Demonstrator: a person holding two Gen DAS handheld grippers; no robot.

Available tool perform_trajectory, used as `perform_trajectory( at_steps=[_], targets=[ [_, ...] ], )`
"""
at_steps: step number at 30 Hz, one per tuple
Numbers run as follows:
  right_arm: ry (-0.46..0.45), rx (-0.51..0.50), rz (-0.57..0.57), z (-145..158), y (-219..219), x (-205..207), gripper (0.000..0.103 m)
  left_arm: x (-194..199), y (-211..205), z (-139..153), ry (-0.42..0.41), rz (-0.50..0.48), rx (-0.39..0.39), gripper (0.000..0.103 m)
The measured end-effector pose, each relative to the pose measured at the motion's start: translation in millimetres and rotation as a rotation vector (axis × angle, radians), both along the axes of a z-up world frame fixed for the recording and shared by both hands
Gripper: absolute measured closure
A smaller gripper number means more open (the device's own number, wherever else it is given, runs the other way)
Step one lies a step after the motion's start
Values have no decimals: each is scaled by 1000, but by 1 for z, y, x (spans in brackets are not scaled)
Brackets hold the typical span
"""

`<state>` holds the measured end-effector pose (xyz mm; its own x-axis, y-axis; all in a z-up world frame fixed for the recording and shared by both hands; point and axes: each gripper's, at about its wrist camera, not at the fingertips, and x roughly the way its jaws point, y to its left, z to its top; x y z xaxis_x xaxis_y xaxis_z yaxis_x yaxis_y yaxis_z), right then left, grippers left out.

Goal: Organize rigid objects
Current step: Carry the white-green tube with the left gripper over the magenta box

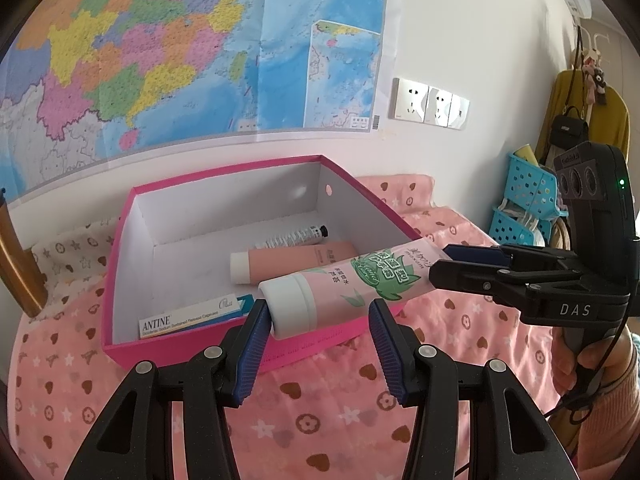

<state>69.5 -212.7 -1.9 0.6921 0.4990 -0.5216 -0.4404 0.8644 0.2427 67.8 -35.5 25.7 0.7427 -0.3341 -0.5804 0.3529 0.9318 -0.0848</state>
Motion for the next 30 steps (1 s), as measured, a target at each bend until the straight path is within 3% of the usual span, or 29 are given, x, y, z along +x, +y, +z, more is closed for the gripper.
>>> perform_trajectory(
  at_steps=[30],
  targets=[
    [-14, 0, -3, 4, -1, 6, 50, 6, -2, 5, -12, 0, 4, 52]
  ],
)
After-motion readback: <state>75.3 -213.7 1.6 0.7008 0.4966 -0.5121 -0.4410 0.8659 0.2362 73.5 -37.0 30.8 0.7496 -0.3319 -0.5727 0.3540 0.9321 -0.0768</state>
